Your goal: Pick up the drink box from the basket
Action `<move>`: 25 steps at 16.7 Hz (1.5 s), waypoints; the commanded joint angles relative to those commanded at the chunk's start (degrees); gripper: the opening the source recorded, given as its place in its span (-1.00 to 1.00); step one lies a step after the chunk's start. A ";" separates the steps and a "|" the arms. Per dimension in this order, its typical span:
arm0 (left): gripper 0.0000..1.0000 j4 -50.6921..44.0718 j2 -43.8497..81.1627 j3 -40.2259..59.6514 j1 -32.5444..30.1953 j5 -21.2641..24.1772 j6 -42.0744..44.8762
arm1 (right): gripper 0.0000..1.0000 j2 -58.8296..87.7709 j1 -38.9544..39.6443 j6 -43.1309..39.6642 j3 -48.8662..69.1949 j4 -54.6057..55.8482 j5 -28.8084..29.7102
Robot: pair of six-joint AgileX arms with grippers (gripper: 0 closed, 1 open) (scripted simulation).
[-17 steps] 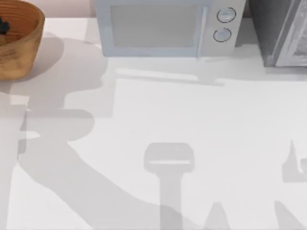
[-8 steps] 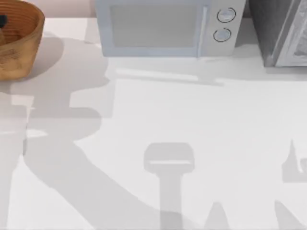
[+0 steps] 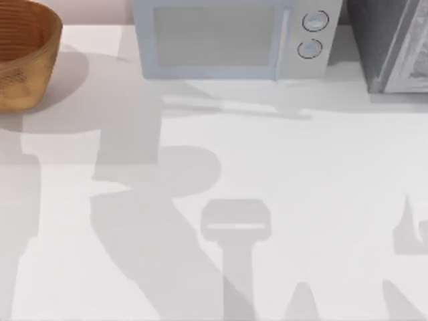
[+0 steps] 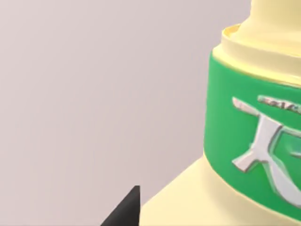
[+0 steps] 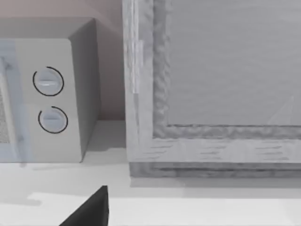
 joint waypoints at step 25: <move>-1.00 -23.72 -72.64 -45.48 -7.44 -8.33 -0.65 | 1.00 0.00 0.00 0.00 0.00 0.00 0.00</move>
